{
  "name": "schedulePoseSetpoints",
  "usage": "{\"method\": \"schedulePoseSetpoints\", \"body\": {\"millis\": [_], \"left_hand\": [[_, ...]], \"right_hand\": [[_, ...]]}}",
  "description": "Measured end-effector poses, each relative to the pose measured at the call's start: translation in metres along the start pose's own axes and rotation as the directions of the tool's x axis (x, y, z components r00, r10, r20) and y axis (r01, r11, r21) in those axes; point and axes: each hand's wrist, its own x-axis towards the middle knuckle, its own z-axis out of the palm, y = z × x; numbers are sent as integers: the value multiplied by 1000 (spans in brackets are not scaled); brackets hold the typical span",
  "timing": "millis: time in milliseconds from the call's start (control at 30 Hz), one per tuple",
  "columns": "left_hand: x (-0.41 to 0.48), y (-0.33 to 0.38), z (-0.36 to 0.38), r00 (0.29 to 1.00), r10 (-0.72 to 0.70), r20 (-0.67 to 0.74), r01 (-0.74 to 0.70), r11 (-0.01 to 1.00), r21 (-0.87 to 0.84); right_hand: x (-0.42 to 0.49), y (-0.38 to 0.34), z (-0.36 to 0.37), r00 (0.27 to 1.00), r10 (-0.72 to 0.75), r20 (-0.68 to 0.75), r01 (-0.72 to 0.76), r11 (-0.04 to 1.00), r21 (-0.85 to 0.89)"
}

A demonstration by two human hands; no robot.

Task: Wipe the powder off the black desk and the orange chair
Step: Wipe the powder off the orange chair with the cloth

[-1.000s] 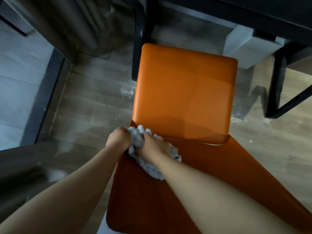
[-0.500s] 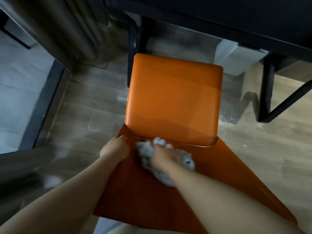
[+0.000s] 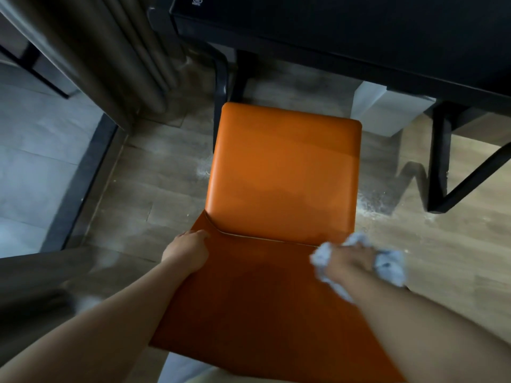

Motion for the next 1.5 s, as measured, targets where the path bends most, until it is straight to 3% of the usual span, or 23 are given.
{"method": "schedulePoseSetpoints", "body": {"millis": [67, 100, 167, 267, 333, 400, 467, 533, 600, 667, 733, 833, 967, 1100, 1167, 1233, 1300, 1367, 1433, 1500], "left_hand": [[2, -1, 0, 999, -37, -22, 36, 997, -76], [3, -1, 0, 997, -55, -46, 50, 993, -107], [7, -2, 1, 996, -59, -66, 49, 988, -145], [7, -4, 3, 995, -78, -61, 67, 985, -159], [9, -6, 2, 995, -82, -51, 72, 982, -174], [11, -7, 2, 996, -75, -50, 64, 980, -188], [13, -8, 1, 997, -71, -40, 63, 982, -179], [14, -8, 2, 997, -65, -30, 59, 984, -168], [15, -8, 3, 997, -69, -25, 64, 984, -164], [16, -9, 3, 997, -66, -37, 59, 985, -163], [16, -8, 3, 996, -57, -64, 46, 985, -164], [17, -9, 2, 992, -91, -85, 72, 976, -204], [17, -9, 2, 991, -115, -69, 100, 978, -184], [19, -10, 2, 995, -99, -18, 94, 981, -172], [23, -8, 0, 992, -113, 49, 120, 978, -173], [27, -7, -3, 989, -130, 74, 141, 975, -169], [31, -10, -4, 987, -153, 43, 158, 948, -277], [32, -14, -3, 984, -178, -29, 151, 902, -404], [30, -17, -2, 973, -208, -99, 149, 895, -420], [26, -18, -1, 974, -197, -109, 142, 913, -383]], "right_hand": [[-23, -50, 23, 980, -191, 60, 185, 979, 84], [-38, -81, 31, 938, -344, 40, 343, 939, 19], [-64, -118, 38, 862, -501, 75, 503, 864, -19], [-25, -95, 22, 896, -416, 158, 419, 908, 13], [9, -41, 11, 981, -173, 88, 183, 976, -116], [28, 8, -5, 991, 113, -68, -120, 987, -111], [32, 23, -10, 981, 179, -72, -190, 965, -179], [23, 4, -1, 992, 122, 25, -120, 990, -77], [0, -40, 20, 993, -52, 110, 54, 998, -15], [-29, -92, 35, 949, -300, 95, 308, 949, -73], [-50, -126, 35, 887, -453, 89, 458, 888, -49], [-32, -120, 27, 884, -424, 198, 418, 906, 73], [17, -25, 11, 985, -162, 59, 171, 959, -228], [38, 18, -6, 995, 101, 4, -98, 969, -227], [22, -16, 9, 993, 11, 114, 0, 995, -96], [-6, -74, 34, 951, -221, 214, 215, 975, 52], [-39, -130, 45, 883, -431, 184, 420, 902, 99], [-55, -157, 38, 823, -538, 181, 524, 843, 121], [-45, -145, 33, 792, -563, 234, 530, 826, 193], [-21, -103, 31, 885, -421, 198, 413, 907, 82]]}}
